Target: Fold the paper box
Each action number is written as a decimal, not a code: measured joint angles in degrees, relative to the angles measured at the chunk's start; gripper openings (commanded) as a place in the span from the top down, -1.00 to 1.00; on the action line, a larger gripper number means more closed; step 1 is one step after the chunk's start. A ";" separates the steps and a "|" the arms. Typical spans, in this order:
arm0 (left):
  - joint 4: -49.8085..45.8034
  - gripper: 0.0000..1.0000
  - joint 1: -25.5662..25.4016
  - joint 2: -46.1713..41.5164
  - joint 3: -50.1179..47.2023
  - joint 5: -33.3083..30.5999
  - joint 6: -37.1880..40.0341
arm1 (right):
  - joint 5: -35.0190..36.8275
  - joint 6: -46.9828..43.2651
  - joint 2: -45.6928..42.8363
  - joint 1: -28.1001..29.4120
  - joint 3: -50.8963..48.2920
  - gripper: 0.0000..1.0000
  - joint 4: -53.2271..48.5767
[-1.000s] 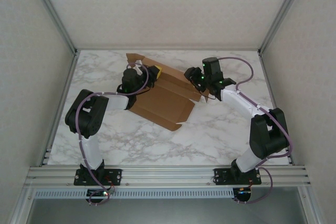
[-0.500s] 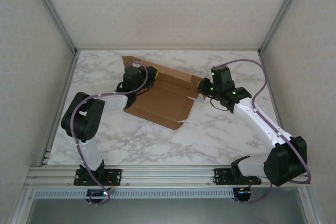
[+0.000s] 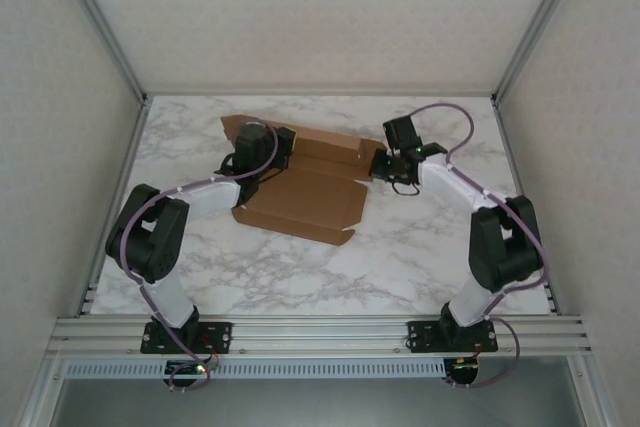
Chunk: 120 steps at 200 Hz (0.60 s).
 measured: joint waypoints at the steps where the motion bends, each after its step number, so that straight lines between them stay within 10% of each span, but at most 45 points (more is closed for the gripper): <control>1: -0.13 1.00 -0.02 -0.04 0.02 -0.09 0.00 | -0.02 -0.15 0.39 -0.13 0.48 1.00 -0.04; 76: -10.21 1.00 -0.79 -0.55 4.63 -4.02 -1.92 | -1.99 -4.07 11.54 -2.23 13.27 0.98 0.55; 120: -19.10 1.00 -0.61 1.88 12.13 -6.73 -3.43 | -5.44 -1.81 9.44 -2.36 4.26 0.58 6.84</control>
